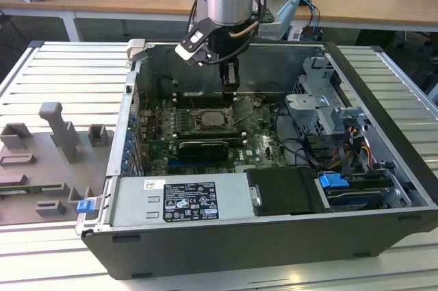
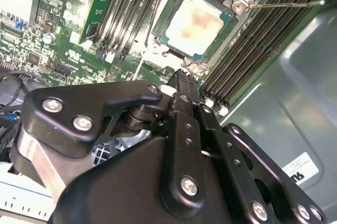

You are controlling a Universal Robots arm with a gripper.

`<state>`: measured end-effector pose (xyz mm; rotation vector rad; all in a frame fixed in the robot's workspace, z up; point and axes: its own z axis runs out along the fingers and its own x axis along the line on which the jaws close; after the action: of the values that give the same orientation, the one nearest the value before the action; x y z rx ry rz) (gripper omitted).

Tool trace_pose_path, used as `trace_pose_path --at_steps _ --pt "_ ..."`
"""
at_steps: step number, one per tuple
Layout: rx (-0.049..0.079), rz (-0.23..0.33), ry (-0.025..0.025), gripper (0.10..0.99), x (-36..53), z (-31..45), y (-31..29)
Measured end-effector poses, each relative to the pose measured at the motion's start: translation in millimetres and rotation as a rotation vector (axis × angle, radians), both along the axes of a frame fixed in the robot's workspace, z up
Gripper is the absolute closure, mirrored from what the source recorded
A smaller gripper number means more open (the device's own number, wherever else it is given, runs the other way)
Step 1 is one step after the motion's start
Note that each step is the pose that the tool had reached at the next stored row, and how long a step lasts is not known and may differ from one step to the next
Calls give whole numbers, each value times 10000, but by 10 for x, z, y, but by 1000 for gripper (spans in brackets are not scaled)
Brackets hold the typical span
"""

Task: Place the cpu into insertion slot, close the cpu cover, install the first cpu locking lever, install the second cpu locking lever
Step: 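Close the cpu cover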

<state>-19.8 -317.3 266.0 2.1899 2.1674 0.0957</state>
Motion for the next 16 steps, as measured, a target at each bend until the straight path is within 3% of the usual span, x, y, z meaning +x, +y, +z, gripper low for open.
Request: trace_pose_path --at_steps 5,11,16 --pt "-2 -1 1 980 22 1 0" --pt "-1 -1 11 980 145 1 0" --pt "-2 -1 52 980 361 -2 0"
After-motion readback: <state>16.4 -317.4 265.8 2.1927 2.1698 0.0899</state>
